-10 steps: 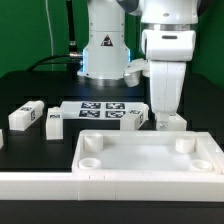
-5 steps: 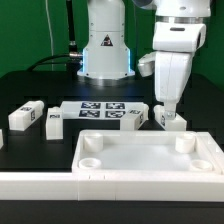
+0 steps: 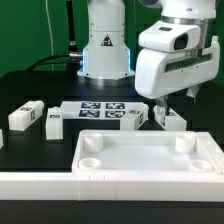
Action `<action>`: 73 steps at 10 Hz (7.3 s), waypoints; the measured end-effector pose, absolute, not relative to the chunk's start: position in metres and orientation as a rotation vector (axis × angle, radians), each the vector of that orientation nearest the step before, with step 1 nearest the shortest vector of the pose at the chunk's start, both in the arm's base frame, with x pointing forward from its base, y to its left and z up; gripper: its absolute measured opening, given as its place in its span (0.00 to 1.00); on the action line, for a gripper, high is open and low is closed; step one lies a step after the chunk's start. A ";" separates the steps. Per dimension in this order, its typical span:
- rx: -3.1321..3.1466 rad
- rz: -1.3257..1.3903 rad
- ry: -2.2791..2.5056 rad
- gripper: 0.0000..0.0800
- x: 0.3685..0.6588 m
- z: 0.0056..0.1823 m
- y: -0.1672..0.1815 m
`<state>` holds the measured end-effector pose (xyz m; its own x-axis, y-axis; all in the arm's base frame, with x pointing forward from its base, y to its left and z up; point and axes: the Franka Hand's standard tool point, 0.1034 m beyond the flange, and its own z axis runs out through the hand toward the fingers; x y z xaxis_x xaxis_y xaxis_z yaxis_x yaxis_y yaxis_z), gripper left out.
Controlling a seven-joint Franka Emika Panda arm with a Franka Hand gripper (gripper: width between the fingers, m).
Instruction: Assemble desk
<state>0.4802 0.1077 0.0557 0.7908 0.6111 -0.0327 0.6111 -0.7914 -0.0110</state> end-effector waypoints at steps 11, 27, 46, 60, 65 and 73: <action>3.151 -0.131 0.102 0.81 0.474 0.052 0.107; 2.666 -1.570 0.229 0.81 0.460 0.027 0.115; 2.806 -1.473 0.249 0.36 0.484 0.084 0.107; 3.172 -0.368 0.215 0.36 0.548 0.145 0.094; 3.211 0.140 0.207 0.36 0.590 0.183 0.090; 3.143 0.646 0.216 0.36 0.617 0.173 0.087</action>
Offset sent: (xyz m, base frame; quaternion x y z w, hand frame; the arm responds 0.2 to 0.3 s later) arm 0.0000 0.0000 0.0000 0.0000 0.0000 0.1938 0.9810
